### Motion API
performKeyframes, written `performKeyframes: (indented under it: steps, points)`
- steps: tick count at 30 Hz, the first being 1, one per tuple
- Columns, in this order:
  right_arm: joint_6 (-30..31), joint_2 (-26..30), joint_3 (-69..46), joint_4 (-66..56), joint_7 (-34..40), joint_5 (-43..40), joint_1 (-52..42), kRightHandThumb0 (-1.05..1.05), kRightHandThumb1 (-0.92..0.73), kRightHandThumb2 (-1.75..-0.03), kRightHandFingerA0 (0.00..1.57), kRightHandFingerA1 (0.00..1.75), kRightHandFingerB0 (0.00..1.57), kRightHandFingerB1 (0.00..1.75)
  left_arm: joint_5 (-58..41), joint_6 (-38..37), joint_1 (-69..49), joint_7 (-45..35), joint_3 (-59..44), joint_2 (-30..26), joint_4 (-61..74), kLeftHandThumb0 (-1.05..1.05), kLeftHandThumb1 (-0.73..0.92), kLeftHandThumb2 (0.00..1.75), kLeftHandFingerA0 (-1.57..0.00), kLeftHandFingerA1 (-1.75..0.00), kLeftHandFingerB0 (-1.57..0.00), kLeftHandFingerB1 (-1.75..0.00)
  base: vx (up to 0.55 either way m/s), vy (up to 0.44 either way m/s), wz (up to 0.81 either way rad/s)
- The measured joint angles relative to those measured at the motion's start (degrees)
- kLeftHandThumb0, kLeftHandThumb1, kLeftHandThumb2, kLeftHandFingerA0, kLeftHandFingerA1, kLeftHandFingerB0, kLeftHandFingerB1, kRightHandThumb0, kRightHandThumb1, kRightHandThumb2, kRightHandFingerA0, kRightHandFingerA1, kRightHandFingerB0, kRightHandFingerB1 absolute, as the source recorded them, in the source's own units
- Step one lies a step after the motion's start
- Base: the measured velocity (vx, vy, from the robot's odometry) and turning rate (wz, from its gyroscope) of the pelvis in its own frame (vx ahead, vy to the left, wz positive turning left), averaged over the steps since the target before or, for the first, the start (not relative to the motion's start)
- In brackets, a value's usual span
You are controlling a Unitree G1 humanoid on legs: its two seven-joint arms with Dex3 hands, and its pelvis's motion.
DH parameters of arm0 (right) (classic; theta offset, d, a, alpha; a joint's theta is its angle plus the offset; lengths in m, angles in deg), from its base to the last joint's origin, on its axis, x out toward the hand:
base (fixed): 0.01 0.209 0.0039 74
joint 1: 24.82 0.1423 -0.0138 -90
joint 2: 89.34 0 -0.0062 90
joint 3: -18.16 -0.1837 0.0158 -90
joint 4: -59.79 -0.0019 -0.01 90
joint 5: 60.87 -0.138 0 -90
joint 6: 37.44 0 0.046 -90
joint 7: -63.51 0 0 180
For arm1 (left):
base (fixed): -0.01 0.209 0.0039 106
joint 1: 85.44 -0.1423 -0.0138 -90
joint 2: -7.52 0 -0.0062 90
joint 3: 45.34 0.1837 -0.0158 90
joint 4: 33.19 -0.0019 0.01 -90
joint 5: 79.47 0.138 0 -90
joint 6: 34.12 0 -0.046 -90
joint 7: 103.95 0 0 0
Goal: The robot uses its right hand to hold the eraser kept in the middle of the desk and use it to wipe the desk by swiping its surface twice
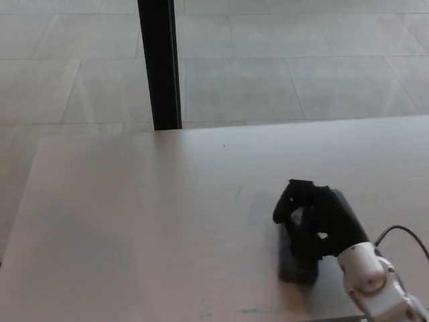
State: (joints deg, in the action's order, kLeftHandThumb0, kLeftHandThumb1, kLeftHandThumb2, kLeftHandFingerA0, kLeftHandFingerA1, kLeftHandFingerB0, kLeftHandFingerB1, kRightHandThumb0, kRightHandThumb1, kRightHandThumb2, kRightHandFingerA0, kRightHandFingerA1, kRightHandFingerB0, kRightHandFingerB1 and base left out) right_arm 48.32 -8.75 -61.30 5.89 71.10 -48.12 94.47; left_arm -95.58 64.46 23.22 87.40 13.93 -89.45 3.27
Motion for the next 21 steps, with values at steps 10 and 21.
performKeyframes:
  steps: [10,21]
  points:
    - [5.61,7.72,-10.18,1.86,-3.41,-2.76,1.04,-0.21,-0.52,-1.11,0.95,1.75,0.69,1.71,-0.13,-0.04,-0.4,0.06,-0.33,0.07,0.11,-0.73,0.92,0.71,-0.34,-0.92,-0.16,-0.68,0.0,0.0,0.0]
    - [6.42,16.75,-17.12,8.32,-5.93,-4.88,1.34,-0.14,-0.67,-0.95,1.15,1.75,0.75,1.41,-1.14,-0.44,-0.82,-0.15,-2.89,0.17,0.1,-0.73,0.92,0.69,-0.36,-0.94,-0.21,-0.74,0.0,0.0,0.0]
